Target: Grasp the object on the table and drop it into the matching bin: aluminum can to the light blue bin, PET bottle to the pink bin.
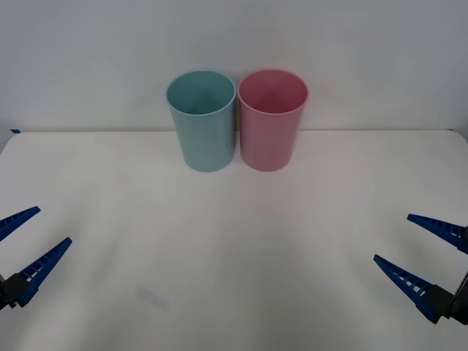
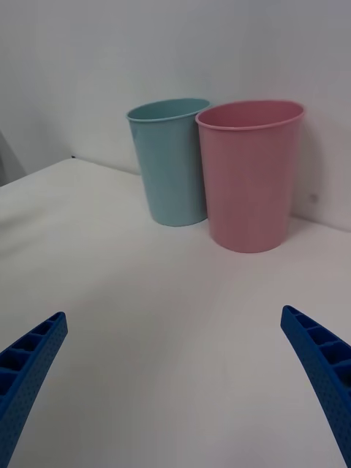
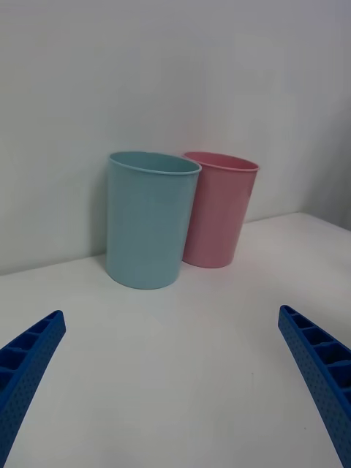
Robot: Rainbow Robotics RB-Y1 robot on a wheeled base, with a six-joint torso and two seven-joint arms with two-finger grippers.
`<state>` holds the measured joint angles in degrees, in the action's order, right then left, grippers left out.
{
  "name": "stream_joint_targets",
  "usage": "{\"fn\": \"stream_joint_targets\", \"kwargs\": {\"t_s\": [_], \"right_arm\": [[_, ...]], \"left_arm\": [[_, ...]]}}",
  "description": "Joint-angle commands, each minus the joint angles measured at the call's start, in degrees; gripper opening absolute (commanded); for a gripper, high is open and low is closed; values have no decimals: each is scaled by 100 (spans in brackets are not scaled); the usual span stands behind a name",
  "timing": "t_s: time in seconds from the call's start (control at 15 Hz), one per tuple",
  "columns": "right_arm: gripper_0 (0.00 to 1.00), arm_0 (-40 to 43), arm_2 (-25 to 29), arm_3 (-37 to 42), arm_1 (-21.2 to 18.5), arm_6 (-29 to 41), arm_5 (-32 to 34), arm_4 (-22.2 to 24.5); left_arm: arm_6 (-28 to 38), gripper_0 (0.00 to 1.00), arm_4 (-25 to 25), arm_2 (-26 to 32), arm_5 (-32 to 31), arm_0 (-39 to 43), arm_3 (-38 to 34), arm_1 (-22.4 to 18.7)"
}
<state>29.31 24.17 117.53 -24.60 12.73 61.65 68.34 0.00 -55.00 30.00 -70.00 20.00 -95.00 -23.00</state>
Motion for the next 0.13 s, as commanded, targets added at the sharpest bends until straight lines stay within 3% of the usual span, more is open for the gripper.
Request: {"fn": "stream_joint_targets", "kwargs": {"t_s": [0.07,0.13], "right_arm": [[100,22,-1,-2,-1,1,-4,4],[100,22,-1,-2,-1,1,-4,4]], "left_arm": [[0,100,0,0,0,0,0,0],[0,100,0,0,0,0,0,0]]}}
